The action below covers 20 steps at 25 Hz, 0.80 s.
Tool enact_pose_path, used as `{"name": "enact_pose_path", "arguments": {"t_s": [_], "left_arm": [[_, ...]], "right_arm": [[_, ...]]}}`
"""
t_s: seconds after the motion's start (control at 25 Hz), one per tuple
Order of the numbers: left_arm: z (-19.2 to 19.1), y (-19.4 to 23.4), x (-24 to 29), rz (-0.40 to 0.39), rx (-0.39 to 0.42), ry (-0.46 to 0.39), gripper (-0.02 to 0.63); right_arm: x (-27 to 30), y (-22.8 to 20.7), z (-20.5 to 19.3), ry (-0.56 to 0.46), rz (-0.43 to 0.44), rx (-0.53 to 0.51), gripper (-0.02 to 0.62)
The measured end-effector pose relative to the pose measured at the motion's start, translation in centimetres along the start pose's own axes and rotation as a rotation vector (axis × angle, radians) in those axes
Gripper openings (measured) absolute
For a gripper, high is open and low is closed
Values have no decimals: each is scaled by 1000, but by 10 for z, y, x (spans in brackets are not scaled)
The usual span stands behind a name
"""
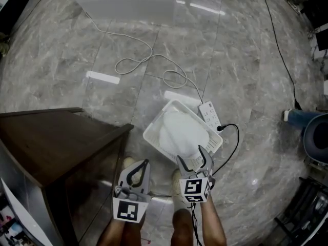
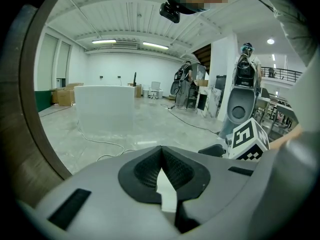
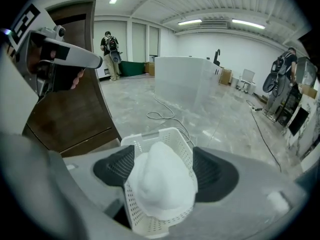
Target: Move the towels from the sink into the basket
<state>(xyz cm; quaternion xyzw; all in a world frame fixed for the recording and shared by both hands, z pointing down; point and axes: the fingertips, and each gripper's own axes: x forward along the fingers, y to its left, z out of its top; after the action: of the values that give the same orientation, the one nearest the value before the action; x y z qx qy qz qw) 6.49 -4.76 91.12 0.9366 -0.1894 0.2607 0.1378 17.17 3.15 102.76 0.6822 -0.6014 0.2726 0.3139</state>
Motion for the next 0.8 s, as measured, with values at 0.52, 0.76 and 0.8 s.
{"name": "enact_pose_path", "arguments": {"t_s": [0.52, 0.76, 0.8], "left_arm": [[68, -8, -30, 3, 24, -78, 9], [124, -16, -60, 5, 47, -128, 9], [134, -17, -65, 6, 54, -136, 8]], "right_arm": [[-52, -11, 58, -52, -13, 22, 364], [-100, -16, 109, -101, 12, 77, 362], [-109, -18, 118, -111, 10, 85, 357]]}}
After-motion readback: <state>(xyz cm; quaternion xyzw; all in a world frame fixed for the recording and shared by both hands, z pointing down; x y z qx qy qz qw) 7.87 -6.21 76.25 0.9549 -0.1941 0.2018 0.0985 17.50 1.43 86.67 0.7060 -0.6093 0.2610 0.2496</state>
